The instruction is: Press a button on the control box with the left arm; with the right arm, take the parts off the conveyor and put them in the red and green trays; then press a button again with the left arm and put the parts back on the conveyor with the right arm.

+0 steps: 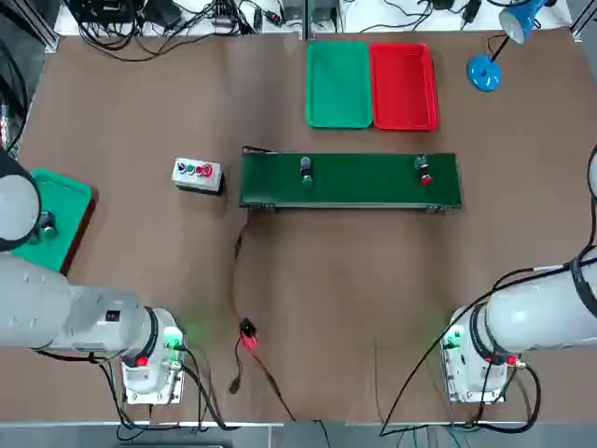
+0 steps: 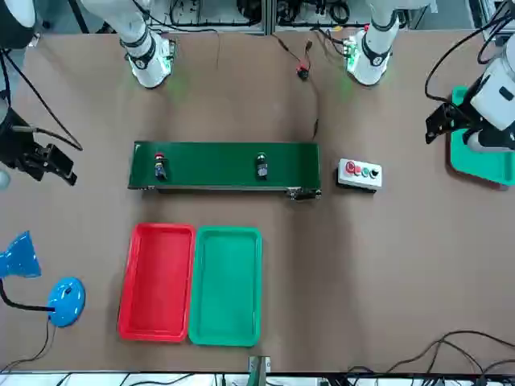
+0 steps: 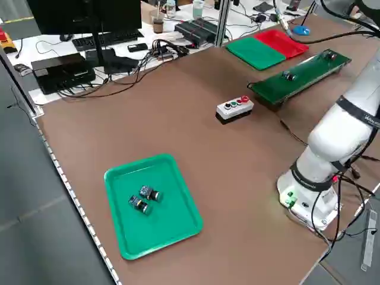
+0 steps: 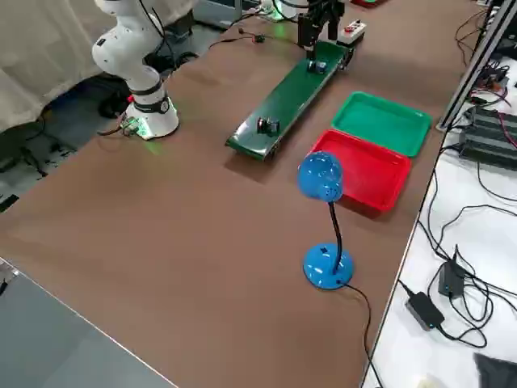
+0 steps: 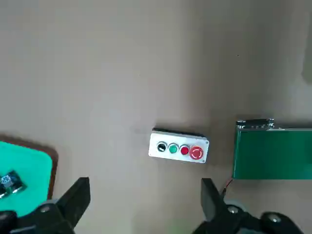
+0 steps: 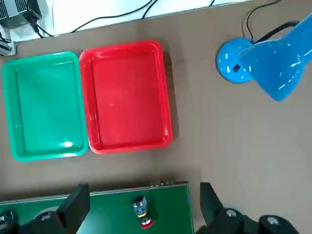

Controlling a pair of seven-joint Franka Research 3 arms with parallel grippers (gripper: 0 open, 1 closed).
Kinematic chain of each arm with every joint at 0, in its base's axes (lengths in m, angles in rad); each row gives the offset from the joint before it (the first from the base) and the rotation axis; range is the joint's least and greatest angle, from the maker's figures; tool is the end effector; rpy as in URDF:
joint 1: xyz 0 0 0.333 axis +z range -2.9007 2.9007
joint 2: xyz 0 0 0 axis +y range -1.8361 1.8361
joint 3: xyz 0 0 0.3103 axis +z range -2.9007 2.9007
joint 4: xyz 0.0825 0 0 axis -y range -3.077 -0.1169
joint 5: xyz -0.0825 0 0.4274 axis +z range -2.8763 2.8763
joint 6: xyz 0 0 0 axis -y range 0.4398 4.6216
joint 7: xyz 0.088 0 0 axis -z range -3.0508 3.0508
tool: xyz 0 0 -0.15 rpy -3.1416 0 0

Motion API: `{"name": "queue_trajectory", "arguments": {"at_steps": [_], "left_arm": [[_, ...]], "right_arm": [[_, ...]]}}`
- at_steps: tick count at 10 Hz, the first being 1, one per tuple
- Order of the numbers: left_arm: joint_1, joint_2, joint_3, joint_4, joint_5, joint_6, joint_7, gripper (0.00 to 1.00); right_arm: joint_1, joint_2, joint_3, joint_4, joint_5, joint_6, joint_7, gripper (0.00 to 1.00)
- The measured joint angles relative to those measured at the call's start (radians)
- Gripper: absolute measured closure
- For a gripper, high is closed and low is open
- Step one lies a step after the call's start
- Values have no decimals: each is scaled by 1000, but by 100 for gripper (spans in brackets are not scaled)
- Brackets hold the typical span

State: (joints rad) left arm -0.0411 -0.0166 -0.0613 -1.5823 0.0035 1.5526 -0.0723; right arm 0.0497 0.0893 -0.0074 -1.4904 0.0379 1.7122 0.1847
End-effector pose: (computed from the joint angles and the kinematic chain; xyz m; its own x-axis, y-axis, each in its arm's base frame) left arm 0.5873 -0.0601 0.5781 0.9995 -0.0300 -0.0128 -0.0301 -0.9995 -0.0054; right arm 0.6442 0.0326 0.5764 0.9814 -0.1473 0.1229 -0.1407 -0.9882 -0.0608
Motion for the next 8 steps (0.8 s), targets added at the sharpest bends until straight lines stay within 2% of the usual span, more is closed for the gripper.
{"name": "queue_trajectory", "arguments": {"at_steps": [5,6,7,8], "left_arm": [[0,0,-1,-4,0,-6,0,0],[0,-4,-2,-15,0,-6,0,3],[0,-18,-4,-48,0,8,0,20],[0,-52,-6,-115,-1,63,0,37]], "right_arm": [[0,0,0,0,0,0,-12,0],[0,0,0,0,0,0,-14,0],[0,0,0,0,0,0,-15,0],[0,0,0,0,0,0,-16,0]]}}
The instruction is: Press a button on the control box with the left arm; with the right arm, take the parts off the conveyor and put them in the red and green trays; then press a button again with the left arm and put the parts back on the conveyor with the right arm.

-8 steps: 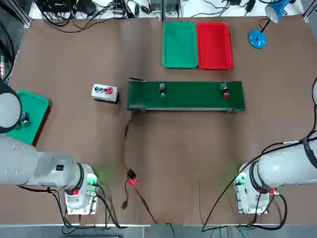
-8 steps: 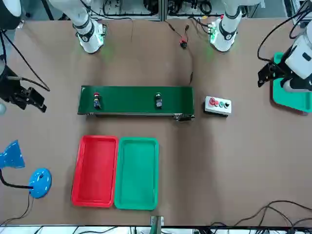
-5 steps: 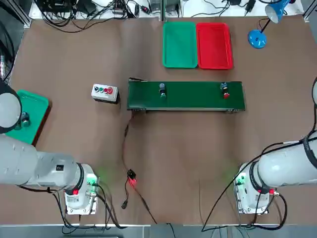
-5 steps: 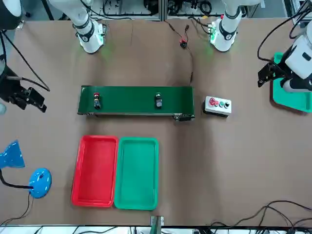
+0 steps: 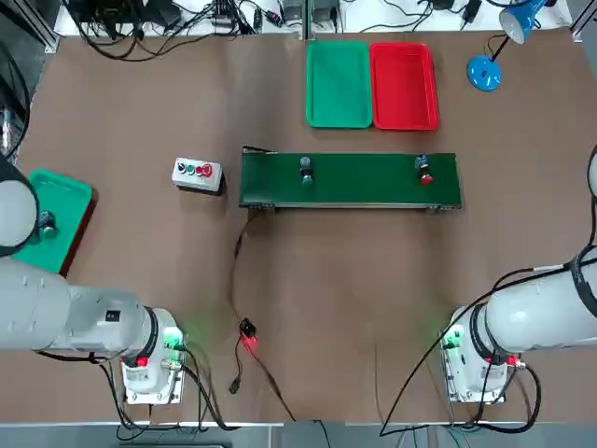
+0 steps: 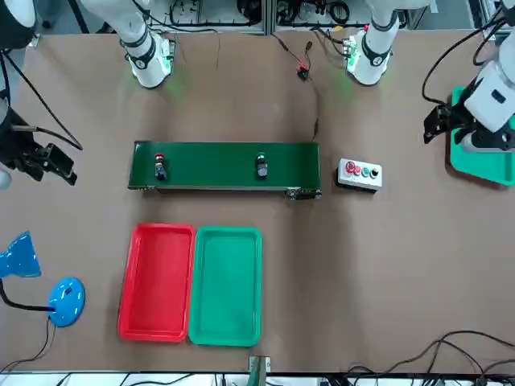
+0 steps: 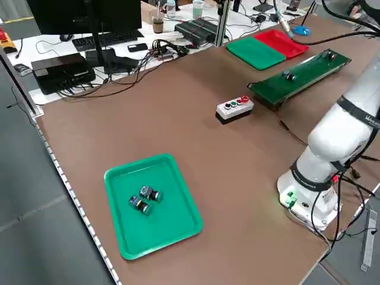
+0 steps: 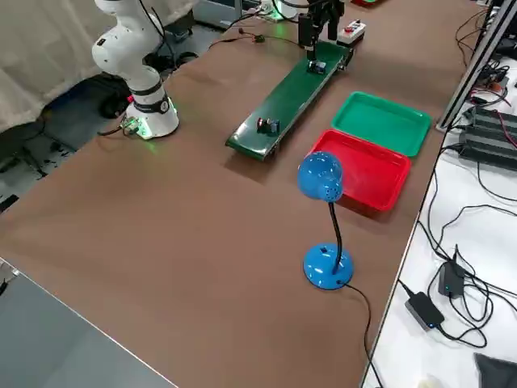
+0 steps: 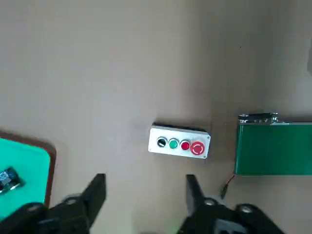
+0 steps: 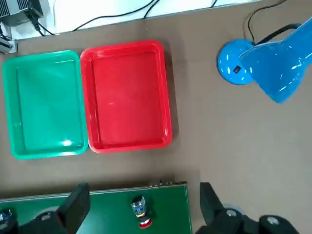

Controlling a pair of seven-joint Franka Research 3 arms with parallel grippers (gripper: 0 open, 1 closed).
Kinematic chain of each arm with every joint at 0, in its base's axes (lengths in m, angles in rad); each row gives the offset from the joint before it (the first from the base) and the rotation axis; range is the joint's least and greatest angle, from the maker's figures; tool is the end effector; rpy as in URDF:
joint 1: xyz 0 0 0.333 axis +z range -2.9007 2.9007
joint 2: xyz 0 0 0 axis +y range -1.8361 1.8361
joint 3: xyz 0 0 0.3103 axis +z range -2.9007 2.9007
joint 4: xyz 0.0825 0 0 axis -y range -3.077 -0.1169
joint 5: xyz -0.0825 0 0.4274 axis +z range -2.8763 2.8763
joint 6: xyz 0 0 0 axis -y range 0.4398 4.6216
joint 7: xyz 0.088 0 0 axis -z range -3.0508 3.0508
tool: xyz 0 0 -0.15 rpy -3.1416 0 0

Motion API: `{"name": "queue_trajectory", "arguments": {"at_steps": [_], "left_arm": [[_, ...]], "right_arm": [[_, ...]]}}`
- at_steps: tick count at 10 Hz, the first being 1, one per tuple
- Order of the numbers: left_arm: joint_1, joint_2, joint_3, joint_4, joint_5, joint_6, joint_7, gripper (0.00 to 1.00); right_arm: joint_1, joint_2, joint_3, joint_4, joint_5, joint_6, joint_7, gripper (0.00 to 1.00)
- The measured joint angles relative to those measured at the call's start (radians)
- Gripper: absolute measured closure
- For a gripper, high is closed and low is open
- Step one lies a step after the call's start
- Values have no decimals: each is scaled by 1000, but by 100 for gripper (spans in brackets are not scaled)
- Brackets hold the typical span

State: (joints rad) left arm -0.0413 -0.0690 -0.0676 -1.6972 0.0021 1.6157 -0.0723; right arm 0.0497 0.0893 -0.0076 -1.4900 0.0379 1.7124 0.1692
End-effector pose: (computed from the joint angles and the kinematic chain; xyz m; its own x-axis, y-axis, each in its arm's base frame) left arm 0.5750 -0.0635 0.5549 0.9993 -0.0365 -0.0121 -0.0366 -0.9993 -0.0076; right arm 0.6443 0.0325 0.5767 0.9834 -0.1322 0.1245 -0.1256 -0.9903 -0.0590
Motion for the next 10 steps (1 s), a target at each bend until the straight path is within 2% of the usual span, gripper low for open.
{"name": "queue_trajectory", "arguments": {"at_steps": [2,4,5,7,10], "left_arm": [[0,-85,-1,-144,-5,81,0,66],[1,-122,-2,-235,-5,117,0,96],[0,-124,-4,-289,-7,175,0,99],[-2,-123,-18,-385,-12,266,0,99],[-8,-121,-83,-520,-15,392,-3,99]], "right_arm": [[1,0,0,0,0,0,0,0],[5,0,0,0,0,0,0,0],[5,0,0,1,0,0,0,0],[6,-1,0,3,0,1,0,0],[10,-3,0,12,0,1,0,0]]}}
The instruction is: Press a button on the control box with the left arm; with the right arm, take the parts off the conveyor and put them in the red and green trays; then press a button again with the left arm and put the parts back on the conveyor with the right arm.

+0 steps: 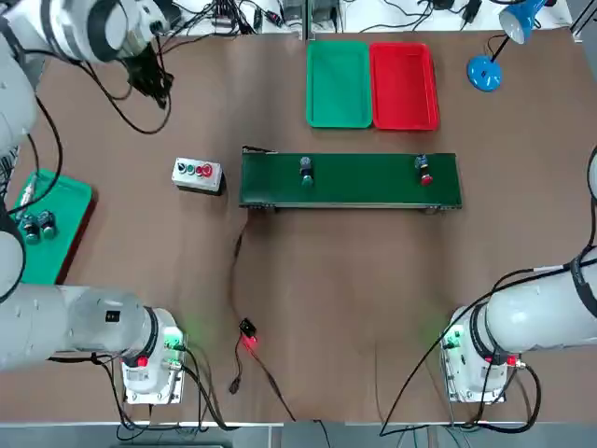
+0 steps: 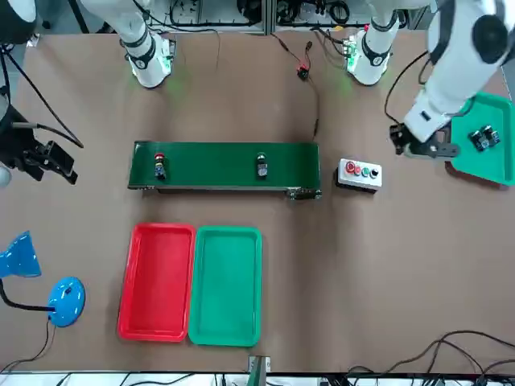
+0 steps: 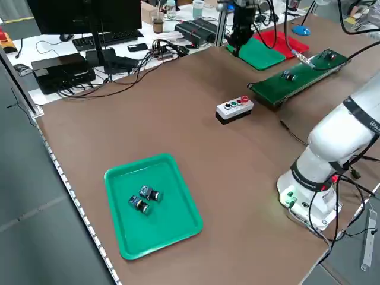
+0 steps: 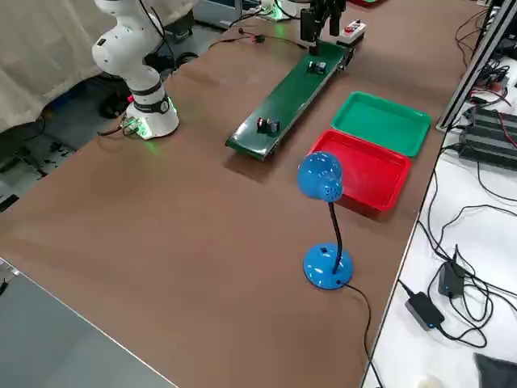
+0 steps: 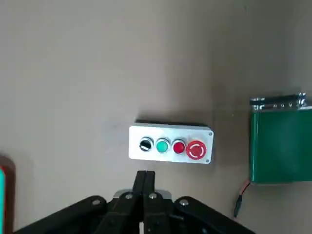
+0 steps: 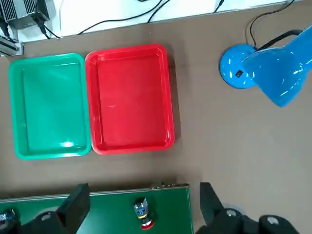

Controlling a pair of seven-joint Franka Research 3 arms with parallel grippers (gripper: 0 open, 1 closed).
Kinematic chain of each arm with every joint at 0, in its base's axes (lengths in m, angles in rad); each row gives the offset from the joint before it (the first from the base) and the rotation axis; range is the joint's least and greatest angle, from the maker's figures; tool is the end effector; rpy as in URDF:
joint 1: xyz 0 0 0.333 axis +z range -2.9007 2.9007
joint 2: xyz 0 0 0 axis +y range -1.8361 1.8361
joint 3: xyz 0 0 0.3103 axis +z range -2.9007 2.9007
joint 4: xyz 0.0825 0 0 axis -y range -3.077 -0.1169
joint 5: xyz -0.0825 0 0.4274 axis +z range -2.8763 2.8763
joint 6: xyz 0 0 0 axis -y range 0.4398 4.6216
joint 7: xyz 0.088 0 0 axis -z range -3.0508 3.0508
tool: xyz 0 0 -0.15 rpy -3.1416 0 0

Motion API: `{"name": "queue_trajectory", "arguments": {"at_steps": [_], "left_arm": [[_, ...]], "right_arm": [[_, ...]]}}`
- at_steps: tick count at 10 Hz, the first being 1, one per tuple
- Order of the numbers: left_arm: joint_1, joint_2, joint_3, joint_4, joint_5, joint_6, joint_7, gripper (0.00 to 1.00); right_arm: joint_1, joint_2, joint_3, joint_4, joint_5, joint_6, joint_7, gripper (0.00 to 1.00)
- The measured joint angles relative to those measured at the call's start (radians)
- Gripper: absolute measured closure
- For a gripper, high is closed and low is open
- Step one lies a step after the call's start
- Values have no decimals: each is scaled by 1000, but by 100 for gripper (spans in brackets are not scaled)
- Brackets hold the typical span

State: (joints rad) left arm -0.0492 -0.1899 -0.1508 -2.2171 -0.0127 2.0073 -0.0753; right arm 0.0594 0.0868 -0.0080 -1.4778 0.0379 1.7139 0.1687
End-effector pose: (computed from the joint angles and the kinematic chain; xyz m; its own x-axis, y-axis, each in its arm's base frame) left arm 0.5168 -0.1061 0.3861 0.9931 -0.1157 -0.0205 -0.1161 -0.9931 -0.0186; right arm 0.6442 0.0385 0.5850 0.9825 -0.1227 0.1403 -0.1150 -0.9915 -0.0616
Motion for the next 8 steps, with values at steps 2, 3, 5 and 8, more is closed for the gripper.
{"name": "queue_trajectory", "arguments": {"at_steps": [2,3,5,8], "left_arm": [[-3,11,-6,-63,-15,41,4,99],[-5,30,-6,-77,-16,49,12,99],[-19,98,-8,-85,-18,63,17,99],[-25,206,-18,-89,-19,142,17,99]], "right_arm": [[0,0,-1,0,0,0,0,0],[0,0,-2,0,0,0,0,0],[0,0,-3,1,0,0,0,0],[0,0,-3,1,0,0,0,0]]}}
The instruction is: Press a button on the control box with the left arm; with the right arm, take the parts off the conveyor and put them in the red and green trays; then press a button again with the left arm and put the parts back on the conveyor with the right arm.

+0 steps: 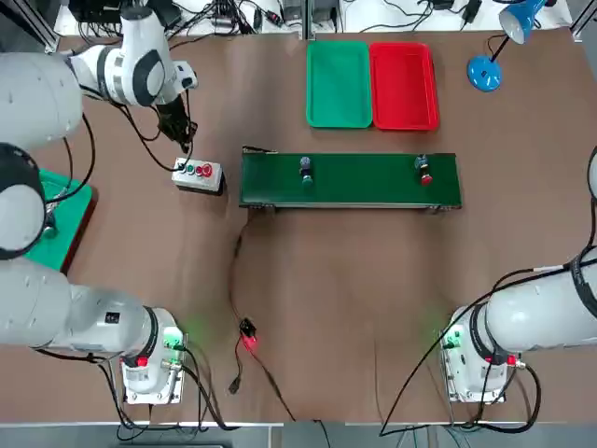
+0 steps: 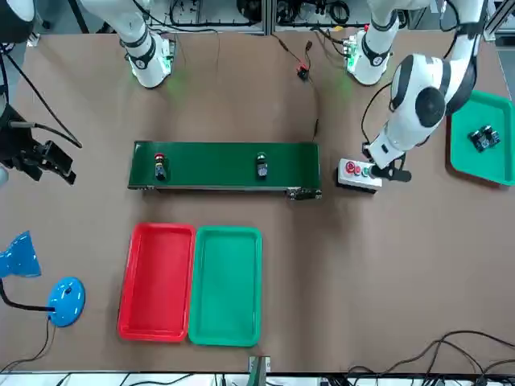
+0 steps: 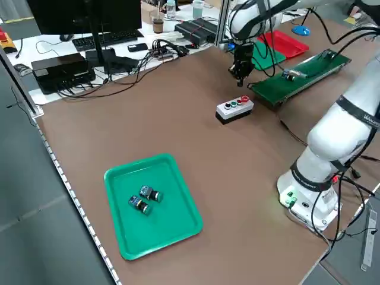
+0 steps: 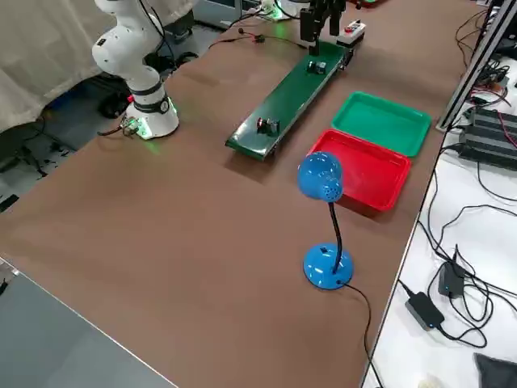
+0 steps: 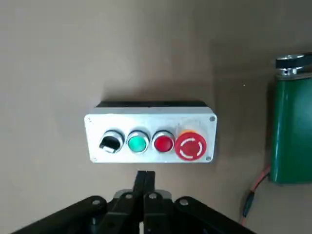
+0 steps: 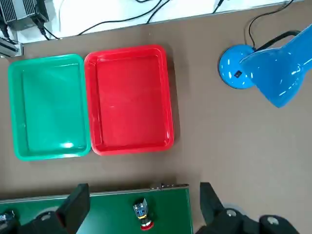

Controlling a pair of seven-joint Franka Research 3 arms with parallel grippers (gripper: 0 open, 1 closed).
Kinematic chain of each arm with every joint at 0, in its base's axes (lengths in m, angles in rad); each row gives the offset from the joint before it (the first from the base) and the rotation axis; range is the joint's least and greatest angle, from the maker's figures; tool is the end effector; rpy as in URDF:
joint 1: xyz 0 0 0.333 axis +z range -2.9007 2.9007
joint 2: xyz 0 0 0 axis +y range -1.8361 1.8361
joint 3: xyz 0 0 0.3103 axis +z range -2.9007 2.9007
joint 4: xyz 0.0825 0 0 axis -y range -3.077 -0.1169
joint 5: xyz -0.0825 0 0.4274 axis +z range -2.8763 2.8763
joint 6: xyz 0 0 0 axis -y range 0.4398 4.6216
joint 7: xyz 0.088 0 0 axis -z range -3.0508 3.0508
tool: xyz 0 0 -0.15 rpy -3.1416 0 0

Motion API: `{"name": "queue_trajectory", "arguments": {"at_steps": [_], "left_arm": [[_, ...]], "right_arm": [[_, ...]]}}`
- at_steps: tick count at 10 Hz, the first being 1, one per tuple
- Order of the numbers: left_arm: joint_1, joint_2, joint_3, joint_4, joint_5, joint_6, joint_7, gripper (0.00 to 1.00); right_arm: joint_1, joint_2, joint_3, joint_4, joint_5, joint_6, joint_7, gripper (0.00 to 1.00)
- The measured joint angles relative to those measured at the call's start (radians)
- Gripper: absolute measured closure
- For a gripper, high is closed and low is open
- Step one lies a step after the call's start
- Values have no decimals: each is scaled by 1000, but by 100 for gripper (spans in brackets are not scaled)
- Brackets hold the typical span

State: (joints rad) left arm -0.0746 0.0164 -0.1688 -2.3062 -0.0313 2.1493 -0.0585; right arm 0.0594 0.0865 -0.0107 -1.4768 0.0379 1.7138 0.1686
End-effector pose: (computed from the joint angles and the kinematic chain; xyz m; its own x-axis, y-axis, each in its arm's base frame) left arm 0.5011 -0.1272 0.2475 0.9711 -0.1638 -0.1736 -0.1636 -0.9864 0.0155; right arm 0.6442 0.0368 0.5857 0.9820 -0.1252 0.1415 -0.1175 -0.9912 -0.0616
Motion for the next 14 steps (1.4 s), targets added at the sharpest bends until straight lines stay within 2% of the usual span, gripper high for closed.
{"name": "queue_trajectory", "arguments": {"at_steps": [4,14], "left_arm": [[-1,71,-15,-3,0,31,0,99],[-1,166,-15,-3,0,75,0,99]], "right_arm": [[1,0,0,0,0,0,0,0],[1,0,0,0,0,0,0,0]]}}
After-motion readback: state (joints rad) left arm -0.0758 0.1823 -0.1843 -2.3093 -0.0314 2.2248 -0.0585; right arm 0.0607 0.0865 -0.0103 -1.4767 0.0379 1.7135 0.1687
